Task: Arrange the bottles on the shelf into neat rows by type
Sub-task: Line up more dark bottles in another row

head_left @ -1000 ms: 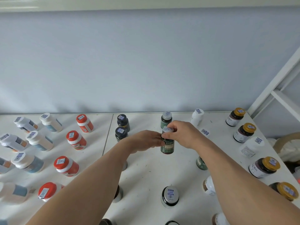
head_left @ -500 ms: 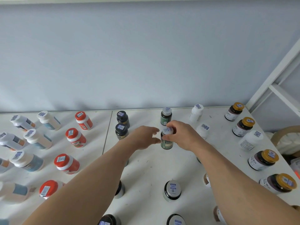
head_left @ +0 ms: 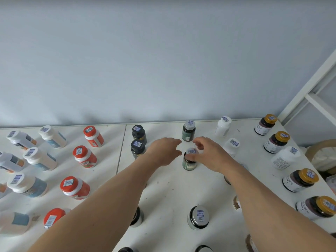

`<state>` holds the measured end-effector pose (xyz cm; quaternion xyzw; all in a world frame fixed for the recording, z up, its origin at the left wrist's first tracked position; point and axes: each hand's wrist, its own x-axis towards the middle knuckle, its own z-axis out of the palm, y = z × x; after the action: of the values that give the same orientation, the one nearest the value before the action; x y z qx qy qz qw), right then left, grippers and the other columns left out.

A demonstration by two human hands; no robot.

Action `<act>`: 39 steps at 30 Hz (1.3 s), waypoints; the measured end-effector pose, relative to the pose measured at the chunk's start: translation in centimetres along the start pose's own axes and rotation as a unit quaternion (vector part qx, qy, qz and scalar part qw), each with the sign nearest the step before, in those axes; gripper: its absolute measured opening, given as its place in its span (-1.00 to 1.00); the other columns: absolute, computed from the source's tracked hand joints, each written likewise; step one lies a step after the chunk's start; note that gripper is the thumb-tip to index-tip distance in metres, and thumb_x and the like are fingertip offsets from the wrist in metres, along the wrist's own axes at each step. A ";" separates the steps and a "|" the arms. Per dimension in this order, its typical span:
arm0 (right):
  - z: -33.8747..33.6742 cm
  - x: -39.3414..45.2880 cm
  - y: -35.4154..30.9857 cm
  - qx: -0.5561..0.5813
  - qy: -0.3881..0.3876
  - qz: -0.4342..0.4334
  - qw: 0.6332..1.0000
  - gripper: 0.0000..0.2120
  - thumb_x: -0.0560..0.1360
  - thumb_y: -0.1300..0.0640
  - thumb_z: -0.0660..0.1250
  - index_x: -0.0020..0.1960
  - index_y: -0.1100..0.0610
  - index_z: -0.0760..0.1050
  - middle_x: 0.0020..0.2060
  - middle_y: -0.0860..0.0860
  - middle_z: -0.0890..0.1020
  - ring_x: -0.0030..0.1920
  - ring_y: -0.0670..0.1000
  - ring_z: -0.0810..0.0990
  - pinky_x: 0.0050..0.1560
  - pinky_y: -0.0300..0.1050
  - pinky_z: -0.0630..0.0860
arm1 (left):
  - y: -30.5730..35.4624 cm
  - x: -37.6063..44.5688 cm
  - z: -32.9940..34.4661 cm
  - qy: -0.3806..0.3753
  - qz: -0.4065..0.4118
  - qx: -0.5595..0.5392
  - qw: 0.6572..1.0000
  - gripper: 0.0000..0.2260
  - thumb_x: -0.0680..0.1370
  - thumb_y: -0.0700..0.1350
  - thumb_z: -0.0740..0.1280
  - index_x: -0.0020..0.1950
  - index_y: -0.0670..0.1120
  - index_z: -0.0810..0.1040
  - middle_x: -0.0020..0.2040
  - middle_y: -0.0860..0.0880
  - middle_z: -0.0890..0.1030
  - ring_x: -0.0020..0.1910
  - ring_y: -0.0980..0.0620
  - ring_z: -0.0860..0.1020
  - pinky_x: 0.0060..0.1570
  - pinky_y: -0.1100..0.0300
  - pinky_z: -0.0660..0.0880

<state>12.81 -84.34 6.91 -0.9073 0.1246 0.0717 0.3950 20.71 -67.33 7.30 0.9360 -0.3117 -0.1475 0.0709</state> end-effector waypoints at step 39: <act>-5.0 9.7 -2.5 -0.057 -0.006 -0.041 0.997 -0.76 0.51 -0.06 0.25 0.06 0.04 0.56 0.01 -0.04 0.61 0.04 0.02 0.53 0.07 -0.06 0.45 | -1.7 7.3 -1.1 -0.099 -0.061 -0.498 0.859 -0.73 0.57 -0.02 0.36 0.26 0.01 0.58 0.15 0.01 0.65 0.19 0.06 0.58 0.30 0.11 0.47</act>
<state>22.92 -88.01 9.79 -0.9324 0.0809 0.0679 0.3456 27.59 -70.39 6.22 0.7732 -0.1446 -0.3788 0.4876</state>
